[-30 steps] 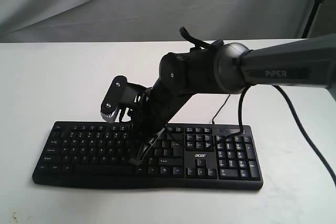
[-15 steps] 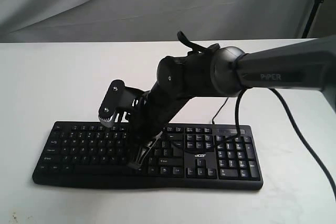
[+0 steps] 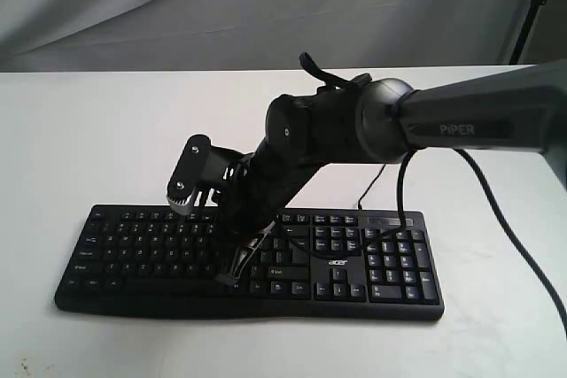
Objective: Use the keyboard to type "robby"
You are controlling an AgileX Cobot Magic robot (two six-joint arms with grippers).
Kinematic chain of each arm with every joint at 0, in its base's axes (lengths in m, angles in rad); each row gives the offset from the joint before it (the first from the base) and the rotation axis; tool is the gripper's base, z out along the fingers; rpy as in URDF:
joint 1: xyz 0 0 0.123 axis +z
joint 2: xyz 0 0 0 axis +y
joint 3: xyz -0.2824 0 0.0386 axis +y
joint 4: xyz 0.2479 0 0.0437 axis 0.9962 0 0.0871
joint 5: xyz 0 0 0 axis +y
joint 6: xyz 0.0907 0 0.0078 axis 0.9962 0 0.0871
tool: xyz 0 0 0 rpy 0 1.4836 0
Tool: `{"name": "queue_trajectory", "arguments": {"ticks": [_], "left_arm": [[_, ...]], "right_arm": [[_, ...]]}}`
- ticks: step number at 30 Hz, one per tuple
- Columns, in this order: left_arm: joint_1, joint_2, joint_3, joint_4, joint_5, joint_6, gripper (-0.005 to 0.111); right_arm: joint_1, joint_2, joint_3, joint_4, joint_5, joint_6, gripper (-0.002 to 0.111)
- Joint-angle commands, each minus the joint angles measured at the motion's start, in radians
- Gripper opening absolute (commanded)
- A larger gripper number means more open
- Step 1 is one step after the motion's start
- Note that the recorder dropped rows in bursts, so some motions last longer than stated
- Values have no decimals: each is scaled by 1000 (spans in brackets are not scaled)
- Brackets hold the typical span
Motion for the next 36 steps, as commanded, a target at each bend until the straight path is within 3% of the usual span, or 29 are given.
{"name": "queue_trajectory", "arguments": {"ticks": [1,36], "left_arm": [[-6,-3,4,5,-5,-3,0],[-6,-3,4,5,-5,-3,0]], "right_arm": [[3,-4,2,-5,-7,-7,0],[-8,23,2,-8,-1,-7,0]]}}
